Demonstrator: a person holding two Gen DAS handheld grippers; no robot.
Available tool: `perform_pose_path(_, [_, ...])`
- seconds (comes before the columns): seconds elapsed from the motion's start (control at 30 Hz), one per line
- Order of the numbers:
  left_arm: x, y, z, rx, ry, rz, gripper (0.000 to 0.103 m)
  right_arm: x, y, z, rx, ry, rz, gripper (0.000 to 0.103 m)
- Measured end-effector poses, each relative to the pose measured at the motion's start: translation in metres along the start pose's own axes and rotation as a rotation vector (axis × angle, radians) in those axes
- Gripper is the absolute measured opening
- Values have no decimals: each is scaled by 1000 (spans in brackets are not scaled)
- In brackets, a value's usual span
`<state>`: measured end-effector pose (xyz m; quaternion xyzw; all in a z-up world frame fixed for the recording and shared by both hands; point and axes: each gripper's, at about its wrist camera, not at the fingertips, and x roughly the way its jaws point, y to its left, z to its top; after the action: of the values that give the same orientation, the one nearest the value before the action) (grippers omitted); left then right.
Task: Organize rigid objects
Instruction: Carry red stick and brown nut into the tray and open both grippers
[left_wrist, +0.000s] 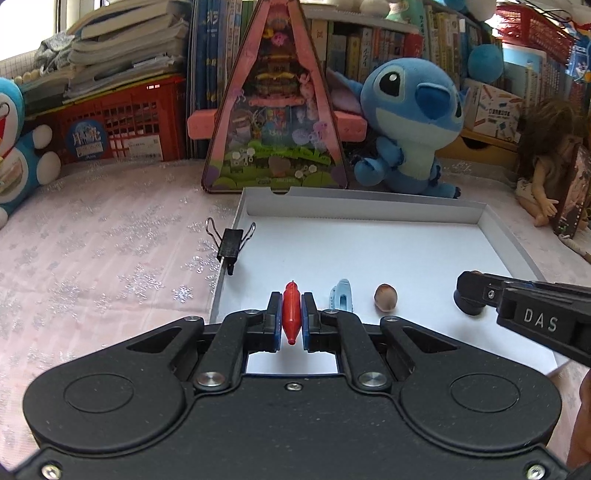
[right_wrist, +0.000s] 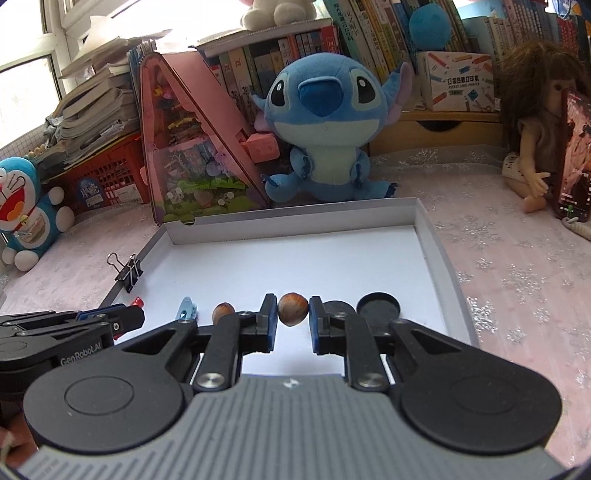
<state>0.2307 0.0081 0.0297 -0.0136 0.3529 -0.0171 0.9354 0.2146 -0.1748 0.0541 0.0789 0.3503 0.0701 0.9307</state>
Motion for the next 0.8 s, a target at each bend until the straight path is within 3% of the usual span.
perform_pose_path(0.33, [21,1,0,-8,22,33,9,16,6,0,-28,20,0,22])
perform_pose_path(0.8, [26,0,-2,23,19,25,9,31,5,3,-3,102,15,22])
